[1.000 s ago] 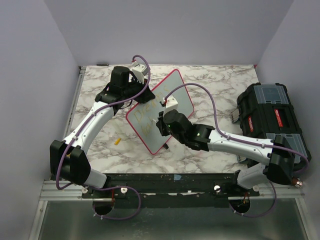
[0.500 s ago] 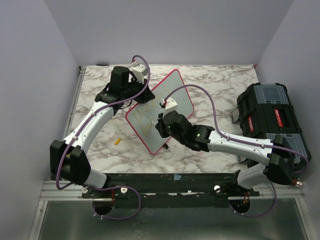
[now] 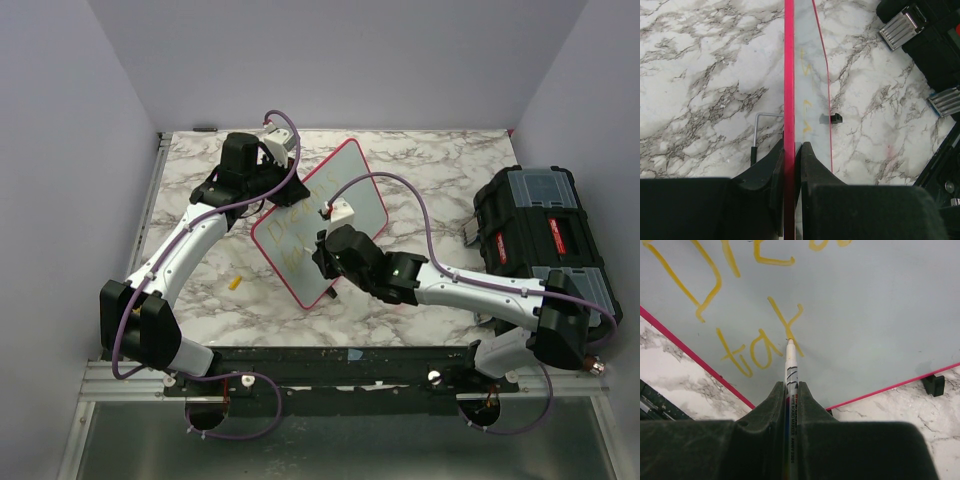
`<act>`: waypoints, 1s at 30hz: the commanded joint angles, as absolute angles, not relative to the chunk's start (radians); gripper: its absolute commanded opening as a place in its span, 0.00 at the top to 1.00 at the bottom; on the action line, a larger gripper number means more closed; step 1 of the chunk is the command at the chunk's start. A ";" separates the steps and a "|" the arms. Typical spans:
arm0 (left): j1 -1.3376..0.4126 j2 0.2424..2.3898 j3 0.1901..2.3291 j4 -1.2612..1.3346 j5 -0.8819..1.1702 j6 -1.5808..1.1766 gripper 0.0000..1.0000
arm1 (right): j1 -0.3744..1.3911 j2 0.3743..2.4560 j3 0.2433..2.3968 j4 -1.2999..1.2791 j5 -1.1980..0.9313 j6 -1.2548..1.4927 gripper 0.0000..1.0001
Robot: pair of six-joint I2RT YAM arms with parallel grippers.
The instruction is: Write a sentence on the whiteboard
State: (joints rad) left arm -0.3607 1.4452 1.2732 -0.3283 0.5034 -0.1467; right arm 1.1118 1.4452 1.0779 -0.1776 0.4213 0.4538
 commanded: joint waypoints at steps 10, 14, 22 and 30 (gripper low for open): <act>-0.385 1.462 1.233 -0.371 0.463 -0.025 1.00 | 1.110 1.429 1.048 -0.237 0.494 0.455 0.99; -0.385 1.462 1.234 -0.372 0.463 -0.025 1.00 | 1.110 1.384 1.042 -0.239 0.513 0.442 0.99; -0.385 1.461 1.235 -0.373 0.463 -0.025 1.00 | 1.043 1.315 1.021 -0.224 0.496 0.415 0.99; -0.386 1.459 1.235 -0.374 0.463 -0.025 1.00 | 0.959 1.314 1.031 -0.194 0.438 0.380 0.99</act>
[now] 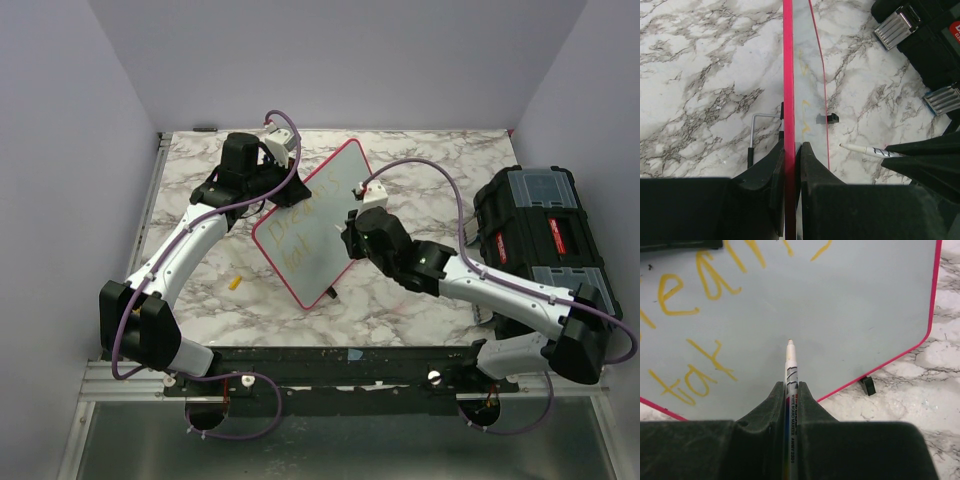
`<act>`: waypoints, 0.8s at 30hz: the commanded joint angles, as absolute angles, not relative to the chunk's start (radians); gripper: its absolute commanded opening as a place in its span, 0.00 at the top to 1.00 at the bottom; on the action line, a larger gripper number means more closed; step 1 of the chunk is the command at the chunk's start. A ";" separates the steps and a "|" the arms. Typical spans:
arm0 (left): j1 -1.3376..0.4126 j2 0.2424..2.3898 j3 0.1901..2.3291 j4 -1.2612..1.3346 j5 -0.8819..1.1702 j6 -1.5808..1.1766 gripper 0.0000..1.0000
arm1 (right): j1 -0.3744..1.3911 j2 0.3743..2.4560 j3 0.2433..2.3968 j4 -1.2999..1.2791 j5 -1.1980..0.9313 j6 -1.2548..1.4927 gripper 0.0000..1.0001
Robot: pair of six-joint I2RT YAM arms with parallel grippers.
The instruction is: Write a sentence on the whiteboard
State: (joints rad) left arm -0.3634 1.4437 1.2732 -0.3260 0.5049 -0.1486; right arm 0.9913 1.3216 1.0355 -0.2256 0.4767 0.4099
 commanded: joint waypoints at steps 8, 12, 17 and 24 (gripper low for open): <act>-0.386 1.461 1.235 -0.371 0.463 -0.025 1.00 | 0.905 1.349 1.076 -0.164 0.390 0.351 0.99; -0.387 1.461 1.235 -0.372 0.464 -0.024 1.00 | 0.902 1.364 1.088 -0.150 0.371 0.341 0.99; -0.387 1.463 1.236 -0.372 0.463 -0.023 1.00 | 0.899 1.367 1.094 -0.137 0.364 0.335 0.99; -0.387 1.463 1.236 -0.372 0.464 -0.025 1.00 | 0.899 1.370 1.106 -0.120 0.354 0.331 0.99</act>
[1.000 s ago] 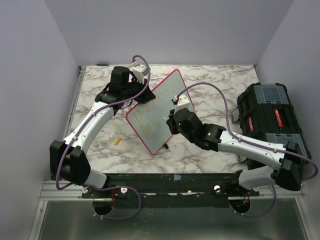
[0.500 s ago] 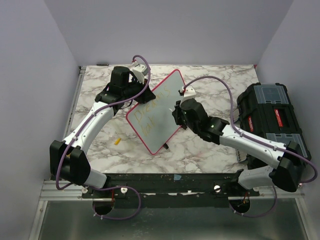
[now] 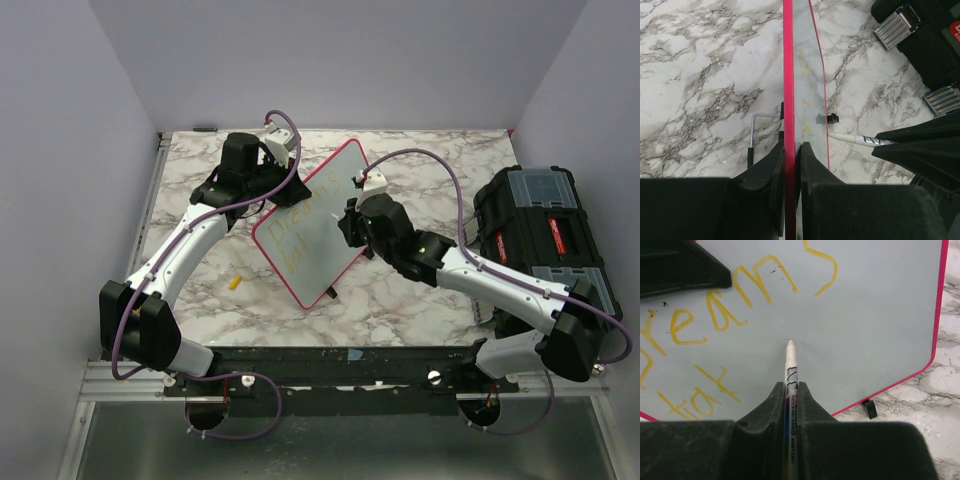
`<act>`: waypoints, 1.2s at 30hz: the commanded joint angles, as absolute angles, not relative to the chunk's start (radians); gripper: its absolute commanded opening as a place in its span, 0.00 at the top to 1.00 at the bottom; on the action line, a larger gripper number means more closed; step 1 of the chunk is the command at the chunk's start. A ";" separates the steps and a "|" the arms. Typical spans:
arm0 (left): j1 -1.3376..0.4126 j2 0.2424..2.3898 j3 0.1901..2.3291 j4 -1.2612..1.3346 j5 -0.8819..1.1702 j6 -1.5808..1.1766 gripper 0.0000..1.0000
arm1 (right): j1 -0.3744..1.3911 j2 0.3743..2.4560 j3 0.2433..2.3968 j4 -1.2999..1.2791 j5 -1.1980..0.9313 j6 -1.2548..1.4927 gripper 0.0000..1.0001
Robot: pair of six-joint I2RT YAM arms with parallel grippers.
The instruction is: Write a sentence on the whiteboard
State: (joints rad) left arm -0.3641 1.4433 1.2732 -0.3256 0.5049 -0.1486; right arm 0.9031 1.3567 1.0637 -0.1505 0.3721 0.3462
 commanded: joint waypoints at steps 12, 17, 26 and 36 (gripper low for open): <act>-0.387 1.462 1.234 -0.372 0.464 -0.024 1.00 | 0.899 1.428 1.146 -0.102 0.328 0.329 0.99; -0.387 1.462 1.233 -0.371 0.463 -0.023 1.00 | 0.898 1.443 1.143 -0.093 0.307 0.324 0.99; -0.388 1.463 1.236 -0.372 0.462 -0.023 1.00 | 0.898 1.443 1.129 -0.090 0.241 0.325 0.99; -0.388 1.463 1.236 -0.371 0.462 -0.022 1.00 | 0.897 1.425 1.102 -0.095 0.181 0.339 0.99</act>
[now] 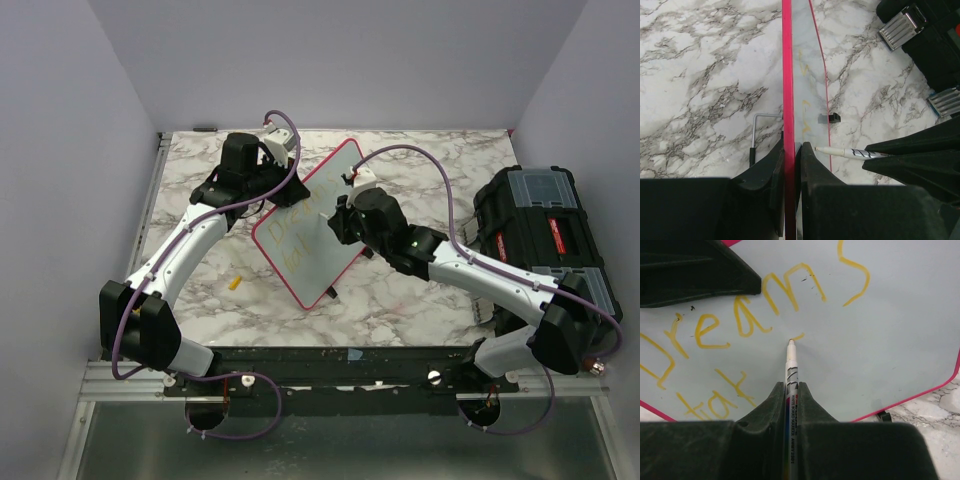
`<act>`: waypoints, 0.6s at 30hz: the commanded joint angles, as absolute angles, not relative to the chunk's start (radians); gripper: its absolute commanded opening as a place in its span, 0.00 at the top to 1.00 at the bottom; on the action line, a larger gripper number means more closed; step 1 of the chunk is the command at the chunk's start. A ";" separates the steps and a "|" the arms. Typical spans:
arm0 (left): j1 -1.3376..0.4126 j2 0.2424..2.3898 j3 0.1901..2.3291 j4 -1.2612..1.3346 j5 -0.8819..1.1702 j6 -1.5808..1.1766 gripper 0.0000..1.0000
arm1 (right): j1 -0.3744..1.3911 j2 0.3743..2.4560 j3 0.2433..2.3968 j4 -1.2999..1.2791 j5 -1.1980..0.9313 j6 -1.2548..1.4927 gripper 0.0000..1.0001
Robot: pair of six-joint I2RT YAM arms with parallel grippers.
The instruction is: Write a sentence on the whiteboard
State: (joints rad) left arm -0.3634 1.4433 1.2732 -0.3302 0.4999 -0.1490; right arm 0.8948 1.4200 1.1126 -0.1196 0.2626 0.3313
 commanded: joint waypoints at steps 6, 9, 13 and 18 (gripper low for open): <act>-0.387 1.461 1.236 -0.371 0.461 -0.023 1.00 | 0.897 1.417 1.073 -0.103 0.175 0.351 0.99; -0.387 1.462 1.235 -0.371 0.462 -0.023 1.00 | 0.898 1.408 1.052 -0.103 0.179 0.355 0.99; -0.388 1.463 1.236 -0.373 0.461 -0.023 1.00 | 0.898 1.399 1.025 -0.109 0.197 0.357 0.99; -0.388 1.461 1.236 -0.374 0.462 -0.023 1.00 | 0.898 1.390 1.001 -0.118 0.211 0.358 0.99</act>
State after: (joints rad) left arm -0.3630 1.4433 1.2732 -0.3302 0.4969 -0.1493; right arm 0.8948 1.3911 1.0328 -0.1120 0.2241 0.3473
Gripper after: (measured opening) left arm 0.126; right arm 0.111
